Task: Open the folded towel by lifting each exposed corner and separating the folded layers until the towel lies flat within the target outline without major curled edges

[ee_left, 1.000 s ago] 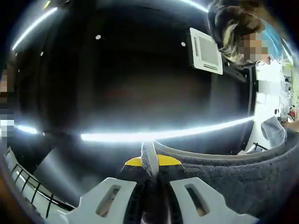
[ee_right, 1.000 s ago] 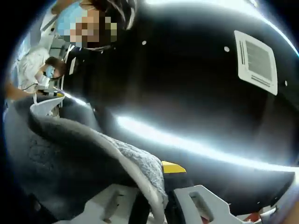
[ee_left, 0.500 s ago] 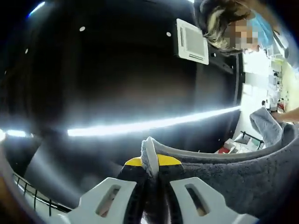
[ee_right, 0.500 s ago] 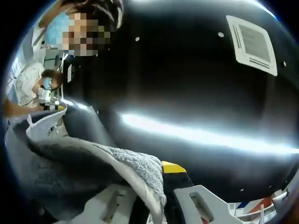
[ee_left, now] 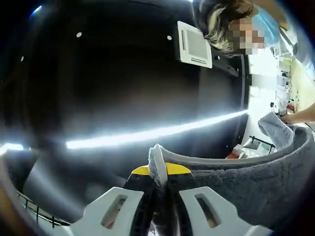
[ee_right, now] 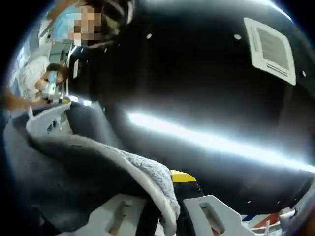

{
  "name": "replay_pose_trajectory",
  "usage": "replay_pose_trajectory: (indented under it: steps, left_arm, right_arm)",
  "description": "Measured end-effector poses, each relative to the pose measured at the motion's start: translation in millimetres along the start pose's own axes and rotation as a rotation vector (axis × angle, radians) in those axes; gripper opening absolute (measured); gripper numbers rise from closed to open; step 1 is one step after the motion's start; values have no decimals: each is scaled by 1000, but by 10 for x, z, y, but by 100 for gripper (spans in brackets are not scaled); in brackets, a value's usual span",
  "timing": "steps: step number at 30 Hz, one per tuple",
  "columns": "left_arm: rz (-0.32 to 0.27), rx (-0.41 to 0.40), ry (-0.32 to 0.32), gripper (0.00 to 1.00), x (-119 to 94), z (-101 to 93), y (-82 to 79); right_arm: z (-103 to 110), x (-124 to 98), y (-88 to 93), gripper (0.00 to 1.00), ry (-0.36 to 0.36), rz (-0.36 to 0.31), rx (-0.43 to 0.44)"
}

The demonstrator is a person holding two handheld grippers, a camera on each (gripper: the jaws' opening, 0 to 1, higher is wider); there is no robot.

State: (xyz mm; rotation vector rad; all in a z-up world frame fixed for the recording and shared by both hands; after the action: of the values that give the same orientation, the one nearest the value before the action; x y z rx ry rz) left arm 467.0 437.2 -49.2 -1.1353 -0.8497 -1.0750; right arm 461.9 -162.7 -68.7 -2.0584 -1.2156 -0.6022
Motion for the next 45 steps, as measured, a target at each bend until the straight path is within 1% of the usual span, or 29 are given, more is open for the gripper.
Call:
replay_pose_trajectory:
  steps: [3, 4, 6, 7, 8, 9, 12, 13, 17, 18, 19, 20, 21, 22, 23, 25, 26, 28, 30, 32, 36, 39, 40, 42, 45]
  left_arm:
    - [38, -1, 10, 3, 9, -22, 76]
    - [50, 6, 14, 3, 12, -30, 103]
    - [57, 27, 7, 3, 12, -39, 112]
    - [57, 56, -6, 3, 15, -41, 108]
    - [57, 63, -9, 3, 17, -41, 107]
    - [57, 89, -11, 3, 18, -49, 96]
    - [47, 112, -2, 3, 14, -59, 77]
    - [40, 115, 3, 3, 15, -62, 68]
    - [42, 112, 8, 3, 21, -65, 77]
    - [42, 117, 8, 3, 23, -59, 84]
    - [42, 117, 5, 3, 23, -55, 88]
    - [42, 115, 2, 3, 27, -47, 95]
    - [54, 103, 2, 3, 42, -32, 116]
    - [102, 67, 0, 3, 35, -29, 163]
    - [143, 64, 3, 3, 38, -18, 214]
    - [172, 113, 1, 3, 47, 4, 282]
    - [187, 122, -2, 3, 47, 9, 316]
    - [230, 114, 2, 3, 52, 18, 408]
    - [248, 111, 6, 3, 49, 19, 439]
    - [274, 132, 11, 3, 44, 13, 505]
    - [275, 147, 17, 3, 35, -5, 502]
    - [273, 154, 19, 3, 32, -14, 494]
    - [273, 154, 20, 3, 32, -16, 494]
    - [272, 158, 24, 3, 31, -23, 497]
    - [277, 163, 25, 3, 30, -32, 503]
  right_arm:
    - [65, 42, 92, 0, -40, -8, 37]
    - [90, 57, 132, 0, -53, 5, 81]
    - [110, 68, 163, 0, -68, 28, 118]
    - [108, 80, 164, 0, -67, 29, 94]
    - [114, 80, 163, 0, -69, 30, 80]
    - [120, 80, 163, 0, -70, 31, 67]
    - [118, 80, 144, 0, -69, 26, 60]
    - [116, 77, 131, 0, -70, 16, 63]
    - [105, 63, 129, 0, -63, 16, 52]
    - [97, 59, 141, 0, -66, 15, 73]
    - [111, 68, 174, 0, -79, 25, 111]
    - [126, 70, 219, 0, -91, 56, 134]
    - [135, 66, 299, 0, -96, 122, 111]
    - [138, 66, 317, 0, -99, 135, 100]
    - [158, 72, 378, 0, -114, 162, 83]
    - [199, 97, 433, 0, -131, 174, 103]
    - [213, 107, 448, 0, -137, 179, 104]
    - [258, 125, 485, 0, -158, 208, 96]
    - [282, 135, 500, 0, -168, 220, 92]
    - [312, 151, 529, 0, -182, 239, 83]
    - [334, 154, 537, 0, -192, 245, 79]
    - [351, 151, 569, 0, -201, 262, 77]
    - [360, 157, 576, 0, -204, 277, 79]
    - [372, 178, 564, 0, -203, 299, 87]
    - [385, 184, 530, 0, -213, 297, 77]
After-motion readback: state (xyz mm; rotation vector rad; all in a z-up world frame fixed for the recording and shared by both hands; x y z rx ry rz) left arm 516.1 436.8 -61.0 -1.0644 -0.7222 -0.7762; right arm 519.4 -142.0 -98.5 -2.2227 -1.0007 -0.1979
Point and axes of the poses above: the point that each gripper's makers call its tool centre point, and the gripper's own axes: x roughly forward along the fingers, z roughly to its left, y roughly out of its underside, the point moved 8 cm from there along -x, roughly backward along the fingers, and after that the axes turned 13 degrees about -y, right-handed, at the moved point
